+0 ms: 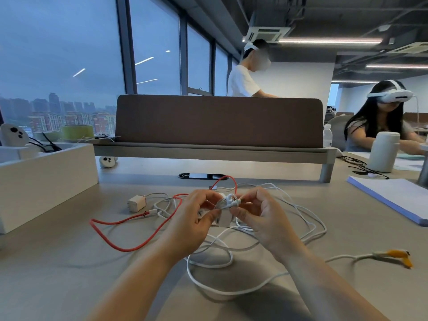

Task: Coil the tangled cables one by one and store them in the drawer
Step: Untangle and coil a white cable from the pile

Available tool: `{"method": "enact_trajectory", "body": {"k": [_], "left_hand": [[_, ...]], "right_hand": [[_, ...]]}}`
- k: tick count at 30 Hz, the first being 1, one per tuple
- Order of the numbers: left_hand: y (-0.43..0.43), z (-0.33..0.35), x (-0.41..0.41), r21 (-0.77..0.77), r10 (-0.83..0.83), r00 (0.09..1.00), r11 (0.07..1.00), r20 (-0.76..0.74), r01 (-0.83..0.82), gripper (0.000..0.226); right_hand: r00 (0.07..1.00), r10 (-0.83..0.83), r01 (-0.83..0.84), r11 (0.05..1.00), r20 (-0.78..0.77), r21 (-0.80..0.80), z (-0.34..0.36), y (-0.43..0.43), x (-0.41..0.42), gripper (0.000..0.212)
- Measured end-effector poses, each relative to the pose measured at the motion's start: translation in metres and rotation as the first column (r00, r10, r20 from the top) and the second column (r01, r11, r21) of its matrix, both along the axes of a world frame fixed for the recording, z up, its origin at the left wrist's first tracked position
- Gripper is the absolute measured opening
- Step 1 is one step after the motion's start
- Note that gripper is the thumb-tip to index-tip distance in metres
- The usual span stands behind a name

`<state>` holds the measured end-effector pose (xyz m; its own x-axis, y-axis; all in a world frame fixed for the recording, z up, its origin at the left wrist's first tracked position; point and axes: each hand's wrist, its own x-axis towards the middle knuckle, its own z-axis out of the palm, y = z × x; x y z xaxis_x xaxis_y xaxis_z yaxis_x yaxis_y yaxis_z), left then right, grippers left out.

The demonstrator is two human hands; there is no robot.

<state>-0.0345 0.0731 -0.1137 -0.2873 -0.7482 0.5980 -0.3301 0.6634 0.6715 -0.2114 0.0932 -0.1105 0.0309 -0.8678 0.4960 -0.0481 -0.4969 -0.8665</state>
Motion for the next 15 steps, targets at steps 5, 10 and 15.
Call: {"method": "enact_trajectory", "body": {"k": [5, 10, 15], "left_hand": [[0.0007, -0.0001, -0.0007, -0.011, 0.016, 1.000, 1.000, -0.001, -0.016, 0.036], [0.0001, -0.0009, -0.0045, 0.102, -0.024, 0.994, 0.994, -0.109, 0.036, 0.027], [-0.0003, -0.0005, -0.0042, 0.170, -0.074, 0.982, 0.980, -0.171, 0.103, 0.024]], "right_hand": [[1.000, -0.005, 0.005, 1.000, 0.001, -0.011, 0.0005, -0.0015, 0.0006, 0.022], [0.998, 0.050, -0.053, 0.997, 0.048, 0.048, 0.0021, -0.0010, -0.0033, 0.031], [0.995, 0.093, -0.096, 0.991, 0.039, 0.089, 0.0025, -0.0022, -0.0047, 0.030]]}}
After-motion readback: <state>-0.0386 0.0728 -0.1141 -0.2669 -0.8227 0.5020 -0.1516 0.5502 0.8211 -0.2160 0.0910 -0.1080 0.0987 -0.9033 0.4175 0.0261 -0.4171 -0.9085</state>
